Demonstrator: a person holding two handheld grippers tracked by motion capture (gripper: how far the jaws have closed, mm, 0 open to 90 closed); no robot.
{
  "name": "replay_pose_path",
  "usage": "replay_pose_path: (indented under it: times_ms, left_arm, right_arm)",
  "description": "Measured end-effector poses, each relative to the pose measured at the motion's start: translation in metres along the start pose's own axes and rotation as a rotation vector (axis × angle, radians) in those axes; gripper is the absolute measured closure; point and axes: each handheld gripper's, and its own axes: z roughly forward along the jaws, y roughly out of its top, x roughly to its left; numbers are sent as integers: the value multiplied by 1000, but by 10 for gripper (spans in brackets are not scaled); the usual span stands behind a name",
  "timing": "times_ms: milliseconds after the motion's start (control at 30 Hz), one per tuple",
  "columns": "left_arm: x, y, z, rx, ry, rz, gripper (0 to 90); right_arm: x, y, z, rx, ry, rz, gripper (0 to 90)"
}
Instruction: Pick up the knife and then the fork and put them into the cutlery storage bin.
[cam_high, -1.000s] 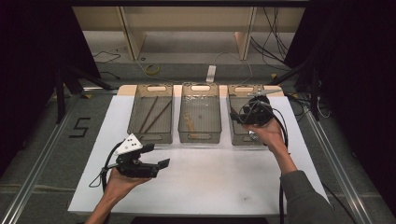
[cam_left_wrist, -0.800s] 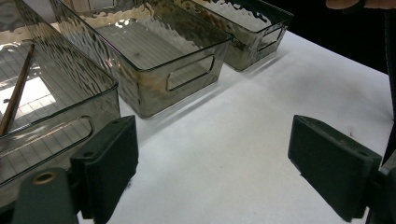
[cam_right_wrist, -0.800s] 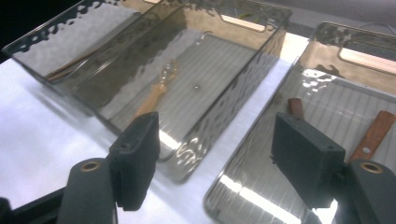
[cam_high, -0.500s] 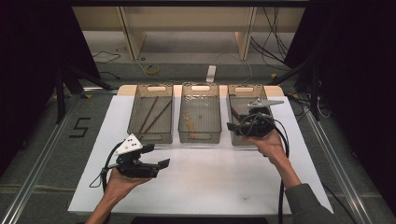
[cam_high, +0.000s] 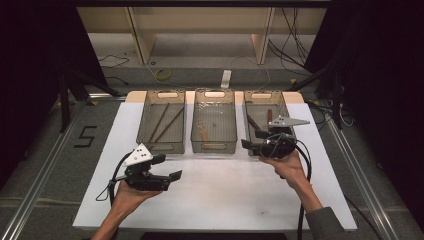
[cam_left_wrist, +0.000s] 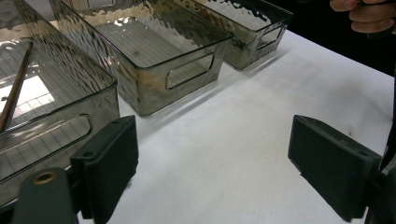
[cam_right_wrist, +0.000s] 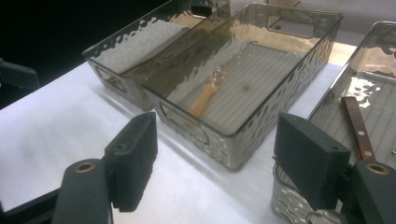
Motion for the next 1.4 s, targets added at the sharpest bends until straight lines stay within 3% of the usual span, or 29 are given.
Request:
replay_pose_path:
  times_ms: [867, 1400]
  left_arm:
    - [1, 1, -1, -15, -17, -15, 155]
    - [1, 0, -4, -27, -30, -29, 155]
  right_arm:
    - [18, -33, -13, -36, 63, -14, 271]
    - [23, -52, -27, -62, 66, -24, 238]
